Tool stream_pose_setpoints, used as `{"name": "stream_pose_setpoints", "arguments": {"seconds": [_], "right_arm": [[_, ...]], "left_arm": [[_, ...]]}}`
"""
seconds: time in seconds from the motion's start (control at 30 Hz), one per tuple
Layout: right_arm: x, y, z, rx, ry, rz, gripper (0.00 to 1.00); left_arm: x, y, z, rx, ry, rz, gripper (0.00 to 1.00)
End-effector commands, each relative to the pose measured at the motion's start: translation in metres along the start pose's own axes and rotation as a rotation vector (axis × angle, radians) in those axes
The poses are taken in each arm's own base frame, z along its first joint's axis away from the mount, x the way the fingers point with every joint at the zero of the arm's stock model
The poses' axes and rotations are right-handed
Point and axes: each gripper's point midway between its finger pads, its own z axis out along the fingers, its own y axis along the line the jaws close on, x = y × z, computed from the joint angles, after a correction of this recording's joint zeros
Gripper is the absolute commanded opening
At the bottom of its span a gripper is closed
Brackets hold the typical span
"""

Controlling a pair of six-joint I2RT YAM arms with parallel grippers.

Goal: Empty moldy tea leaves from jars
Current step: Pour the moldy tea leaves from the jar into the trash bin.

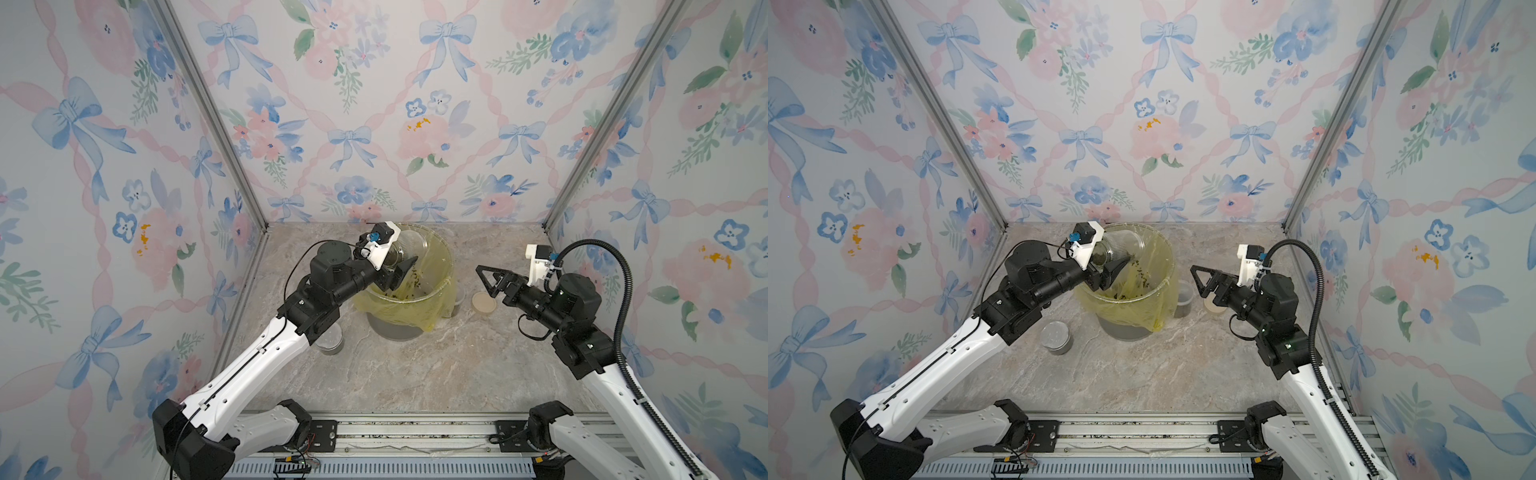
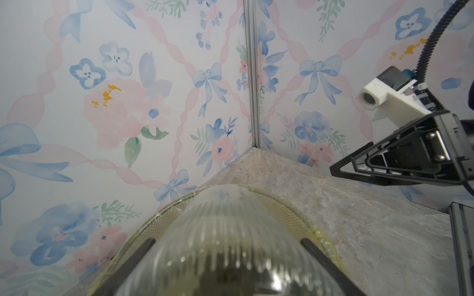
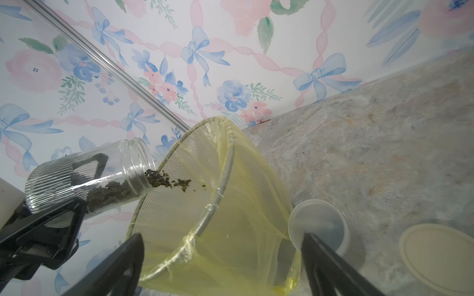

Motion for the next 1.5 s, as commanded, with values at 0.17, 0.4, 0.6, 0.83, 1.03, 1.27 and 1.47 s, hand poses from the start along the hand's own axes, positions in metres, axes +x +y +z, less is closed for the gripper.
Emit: {"name": "stream_pose_setpoints", "arguments": {"seconds": [0.17,0.4,0.6,0.83,1.03,1.27,1.47], "right_arm": [[0.024,-0.022,0.003,0.031,0.045,-0.014,0.96],[0.034,-0.032,0.008,0.051,0.071,-0.008,0.97],[0.041,-0.035,0.010,0.045,0.088,-0.005,0.97],[0.046,-0.034,0.009,0.032,0.088,-0.009,0.97],[0.047,-0.032,0.008,0.022,0.082,-0.011,0.97],[0.047,-0.034,0.008,0.034,0.079,-0.015,0.96],[0.048,-0.035,0.011,0.037,0.083,-0.014,0.97]], "left_arm": [[-0.003,0.007,-0.015,-0.049,0.085,-0.049,0.07],[-0.001,0.009,-0.019,-0.059,0.158,-0.078,0.07],[0.008,0.013,-0.013,-0.070,0.281,-0.111,0.08],[0.019,0.016,-0.001,-0.082,0.433,-0.167,0.10],[0.016,0.005,0.015,-0.014,0.453,-0.233,0.10],[0.024,0.019,0.023,-0.189,0.549,0.025,0.08],[0.028,0.016,0.025,-0.222,0.581,0.103,0.08]]}}
